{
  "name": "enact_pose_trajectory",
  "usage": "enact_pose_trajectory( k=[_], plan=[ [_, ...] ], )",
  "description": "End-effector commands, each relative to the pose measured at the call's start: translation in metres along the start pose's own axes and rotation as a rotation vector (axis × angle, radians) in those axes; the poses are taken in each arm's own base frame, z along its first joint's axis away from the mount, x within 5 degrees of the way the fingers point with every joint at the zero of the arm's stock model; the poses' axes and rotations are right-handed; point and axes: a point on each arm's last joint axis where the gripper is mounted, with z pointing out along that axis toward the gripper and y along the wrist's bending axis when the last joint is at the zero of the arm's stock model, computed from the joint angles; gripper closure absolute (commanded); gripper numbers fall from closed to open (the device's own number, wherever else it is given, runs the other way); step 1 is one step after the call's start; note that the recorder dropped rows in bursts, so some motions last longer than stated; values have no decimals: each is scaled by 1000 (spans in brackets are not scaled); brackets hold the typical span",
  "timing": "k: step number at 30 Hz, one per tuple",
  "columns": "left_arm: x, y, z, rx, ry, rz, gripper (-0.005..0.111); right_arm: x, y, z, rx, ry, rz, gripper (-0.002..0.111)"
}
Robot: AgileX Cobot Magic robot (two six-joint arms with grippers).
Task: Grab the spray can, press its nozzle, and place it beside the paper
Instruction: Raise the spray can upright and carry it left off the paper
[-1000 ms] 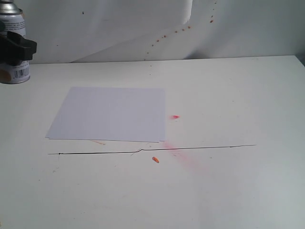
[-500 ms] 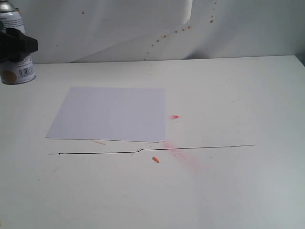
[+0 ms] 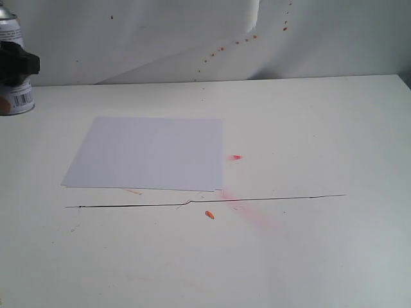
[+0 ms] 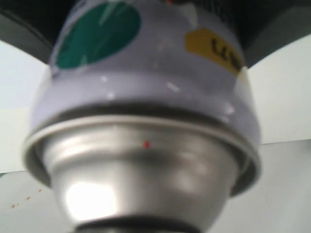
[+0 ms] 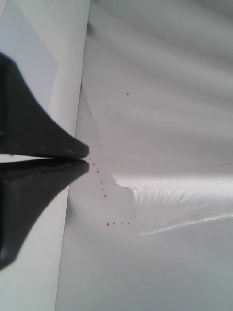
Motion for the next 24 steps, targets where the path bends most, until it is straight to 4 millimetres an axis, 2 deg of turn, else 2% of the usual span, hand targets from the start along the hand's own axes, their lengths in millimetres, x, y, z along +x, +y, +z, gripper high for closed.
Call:
enact_pose_trajectory(
  k=[1, 11, 15, 20, 24],
  plan=[
    [-1, 8, -4, -89, -50, -76, 107, 0, -1, -1, 11, -8, 6, 108],
    [18, 16, -1, -167, -192, -90, 107, 0, -1, -1, 11, -8, 6, 108],
    [16, 11, -1, -125, -228, -16, 107, 0, -1, -1, 11, -8, 6, 108],
    [13, 11, -2, -114, -265, -2, 107, 0, -1, -1, 11, -8, 6, 108],
    [14, 12, 9, -110, -302, 43, 107, 0, -1, -1, 11, -8, 6, 108]
  ],
)
